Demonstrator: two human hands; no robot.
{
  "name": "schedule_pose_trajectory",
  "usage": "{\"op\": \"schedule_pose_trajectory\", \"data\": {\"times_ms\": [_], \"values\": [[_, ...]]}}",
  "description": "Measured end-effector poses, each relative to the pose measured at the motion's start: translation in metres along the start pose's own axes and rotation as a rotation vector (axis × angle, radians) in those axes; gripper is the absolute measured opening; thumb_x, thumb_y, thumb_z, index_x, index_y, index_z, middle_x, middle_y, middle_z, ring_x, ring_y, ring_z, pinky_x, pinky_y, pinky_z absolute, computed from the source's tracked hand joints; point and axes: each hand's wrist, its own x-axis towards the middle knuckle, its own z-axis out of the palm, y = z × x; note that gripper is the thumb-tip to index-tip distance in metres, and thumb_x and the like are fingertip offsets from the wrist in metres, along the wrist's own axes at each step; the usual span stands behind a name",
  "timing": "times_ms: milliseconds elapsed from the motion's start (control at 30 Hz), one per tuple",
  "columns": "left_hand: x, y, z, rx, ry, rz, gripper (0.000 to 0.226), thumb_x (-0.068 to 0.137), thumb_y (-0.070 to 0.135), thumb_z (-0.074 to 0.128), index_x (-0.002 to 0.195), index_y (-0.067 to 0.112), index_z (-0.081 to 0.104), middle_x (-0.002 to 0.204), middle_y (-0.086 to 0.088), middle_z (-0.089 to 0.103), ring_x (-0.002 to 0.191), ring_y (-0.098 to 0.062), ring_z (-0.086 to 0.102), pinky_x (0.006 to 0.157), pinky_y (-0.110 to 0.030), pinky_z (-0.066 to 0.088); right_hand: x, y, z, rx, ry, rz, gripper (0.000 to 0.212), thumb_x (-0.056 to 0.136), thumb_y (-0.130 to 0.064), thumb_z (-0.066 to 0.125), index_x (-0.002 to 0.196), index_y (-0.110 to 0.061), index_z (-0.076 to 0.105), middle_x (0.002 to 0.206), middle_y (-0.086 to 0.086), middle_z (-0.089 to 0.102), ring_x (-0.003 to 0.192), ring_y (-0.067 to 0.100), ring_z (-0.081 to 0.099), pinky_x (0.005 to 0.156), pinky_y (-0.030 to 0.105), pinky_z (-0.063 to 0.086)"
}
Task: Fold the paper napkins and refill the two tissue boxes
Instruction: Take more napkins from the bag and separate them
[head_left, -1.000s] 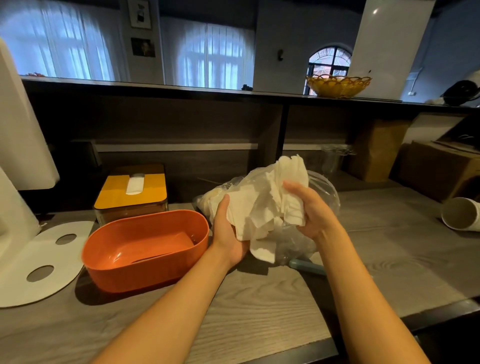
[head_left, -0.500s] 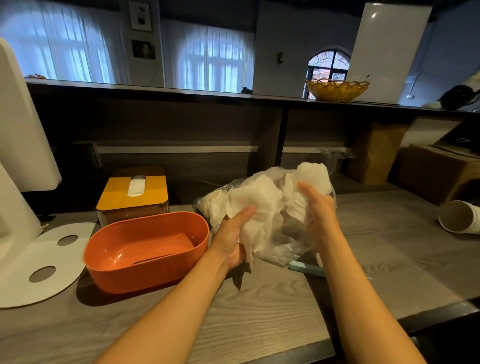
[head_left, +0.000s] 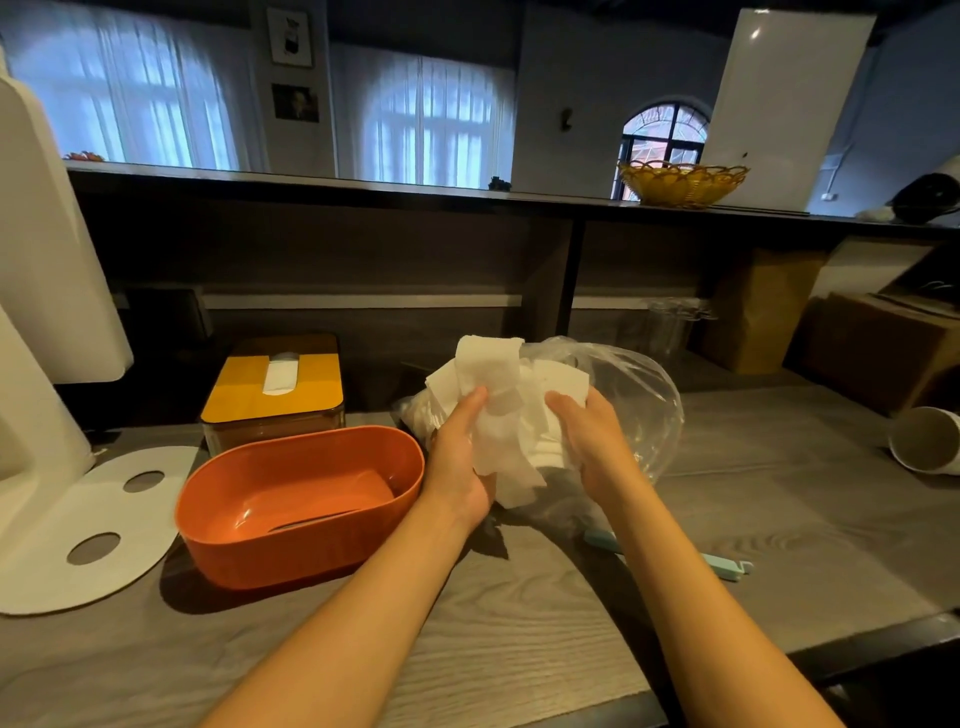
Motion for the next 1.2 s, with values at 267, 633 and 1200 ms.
{"op": "schedule_pose_trajectory", "data": {"times_ms": [267,633,1200], "values": [[0.002,-0.009,-0.002,0.023,0.084,-0.067,0.076,0.065,0.041,0.084,0.135,0.033,0.057,0.124,-0.007,0.07,0.114,-0.034,0.066,0.099,-0.064,0.049,-0.018,-0.004,0.011,0.226,-0.175,0.026,0.04,0.104,-0.054,0.032,0.118,-0.03,0.06,0.105,0.002,0.073,0.094,0.021,0.071,0.072,0.033,0.06],[0.0,-0.015,0.002,0.065,0.179,-0.188,0.083,0.064,0.034,0.087,0.139,0.029,0.051,0.123,-0.011,0.068,0.11,-0.035,0.066,0.095,-0.061,0.052,-0.016,0.007,0.012,0.068,-0.313,-0.095,0.042,0.104,-0.054,0.024,0.114,-0.032,0.059,0.111,0.003,0.07,0.102,0.019,0.068,0.091,0.037,0.057],[0.008,-0.016,0.001,0.107,0.351,-0.081,0.062,0.085,0.046,0.075,0.139,0.032,0.046,0.123,-0.006,0.067,0.105,-0.032,0.067,0.093,-0.058,0.055,-0.004,0.004,-0.006,-0.743,-0.102,-0.694,0.012,0.087,-0.028,0.075,0.098,-0.026,0.079,0.097,-0.009,0.063,0.097,0.011,0.052,0.078,0.027,0.046]]}}
